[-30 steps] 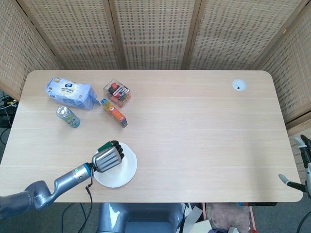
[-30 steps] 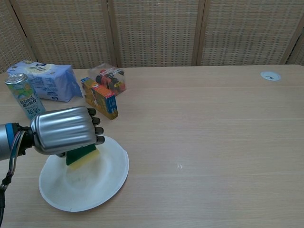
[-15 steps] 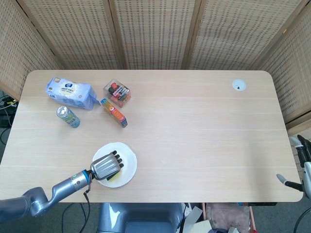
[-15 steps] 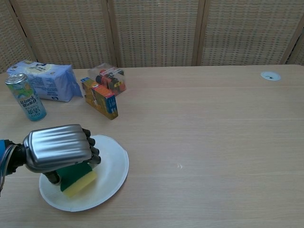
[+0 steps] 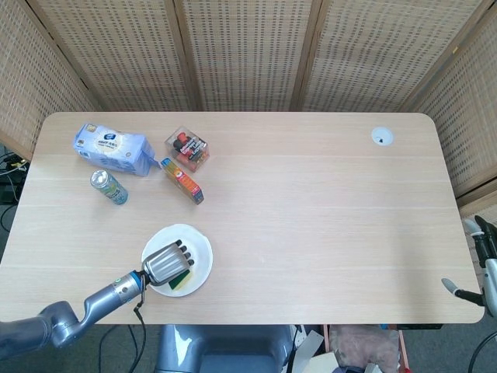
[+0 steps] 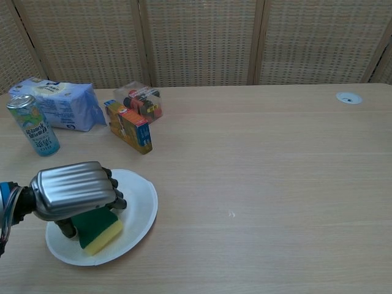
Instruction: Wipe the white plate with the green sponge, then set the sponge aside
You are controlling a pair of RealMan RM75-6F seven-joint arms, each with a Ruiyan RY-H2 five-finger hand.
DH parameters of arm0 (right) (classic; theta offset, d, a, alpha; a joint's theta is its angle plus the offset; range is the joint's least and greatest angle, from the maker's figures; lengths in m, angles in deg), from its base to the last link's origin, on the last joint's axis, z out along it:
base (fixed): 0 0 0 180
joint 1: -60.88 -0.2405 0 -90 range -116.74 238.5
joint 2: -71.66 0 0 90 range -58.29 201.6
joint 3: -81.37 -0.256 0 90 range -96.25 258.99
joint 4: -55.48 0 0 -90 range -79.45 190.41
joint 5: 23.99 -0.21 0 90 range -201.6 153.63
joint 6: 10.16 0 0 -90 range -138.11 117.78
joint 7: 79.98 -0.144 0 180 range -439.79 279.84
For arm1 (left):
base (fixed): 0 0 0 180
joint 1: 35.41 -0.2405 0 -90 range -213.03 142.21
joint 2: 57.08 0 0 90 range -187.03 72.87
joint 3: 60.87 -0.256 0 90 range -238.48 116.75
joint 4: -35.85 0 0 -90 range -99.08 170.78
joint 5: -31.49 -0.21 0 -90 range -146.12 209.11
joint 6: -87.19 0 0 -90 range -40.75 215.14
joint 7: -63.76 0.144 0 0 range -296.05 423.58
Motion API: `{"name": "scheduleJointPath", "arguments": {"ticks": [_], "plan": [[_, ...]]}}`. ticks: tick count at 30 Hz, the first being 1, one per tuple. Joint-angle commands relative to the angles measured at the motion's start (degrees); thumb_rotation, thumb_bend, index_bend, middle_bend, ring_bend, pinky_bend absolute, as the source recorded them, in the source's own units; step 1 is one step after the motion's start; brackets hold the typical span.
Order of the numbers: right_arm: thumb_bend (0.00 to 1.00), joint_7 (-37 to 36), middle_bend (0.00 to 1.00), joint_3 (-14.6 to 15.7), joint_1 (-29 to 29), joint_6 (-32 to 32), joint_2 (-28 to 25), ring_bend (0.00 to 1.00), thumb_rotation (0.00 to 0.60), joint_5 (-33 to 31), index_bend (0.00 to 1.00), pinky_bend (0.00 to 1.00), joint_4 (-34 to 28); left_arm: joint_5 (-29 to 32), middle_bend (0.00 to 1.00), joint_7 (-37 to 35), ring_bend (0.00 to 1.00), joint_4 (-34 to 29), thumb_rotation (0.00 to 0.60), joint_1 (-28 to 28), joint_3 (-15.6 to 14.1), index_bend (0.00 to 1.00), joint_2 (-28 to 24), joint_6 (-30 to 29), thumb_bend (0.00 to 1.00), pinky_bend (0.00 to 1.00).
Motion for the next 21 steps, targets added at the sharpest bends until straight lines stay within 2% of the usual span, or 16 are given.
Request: {"name": "scheduleJointPath", "arguments": {"ticks": [1, 6, 10, 21], "plan": [[0.0, 0.0, 0.0, 0.0, 0.0, 0.0, 0.0, 0.0, 0.6, 0.1, 0.0, 0.0, 0.0, 0.1, 0.65, -1.1, 0.46, -2.6, 0.6, 0.1, 1.5, 0.73, -2.2, -2.3, 0.39, 0.43], [0.0, 0.4, 0.0, 0.1, 0.0, 0.1, 0.0, 0.0, 0.6, 0.3, 0.0, 0.0, -0.2, 1.5, 0.65, -1.1, 0.46, -5.7, 0.6, 0.1, 2.9, 0.73, -4.8, -2.7, 0.4, 0.43], [0.0, 0.7, 0.0, 0.2, 0.0, 0.2, 0.1, 0.0, 0.6, 0.5, 0.0, 0.0, -0.3, 3.4, 0.65, 1.1, 0.46, -6.0, 0.6, 0.1, 3.4, 0.73, -5.1, -0.5, 0.41, 0.43], [0.0, 1.4, 0.0, 0.1, -0.2, -0.5, 0.4, 0.0, 0.6, -0.3, 0.0, 0.0, -0.3, 6.5, 0.65, 2.4, 0.46, -1.7, 0.6, -0.2, 3.5, 0.73, -0.7, 4.0, 0.41, 0.44]]}}
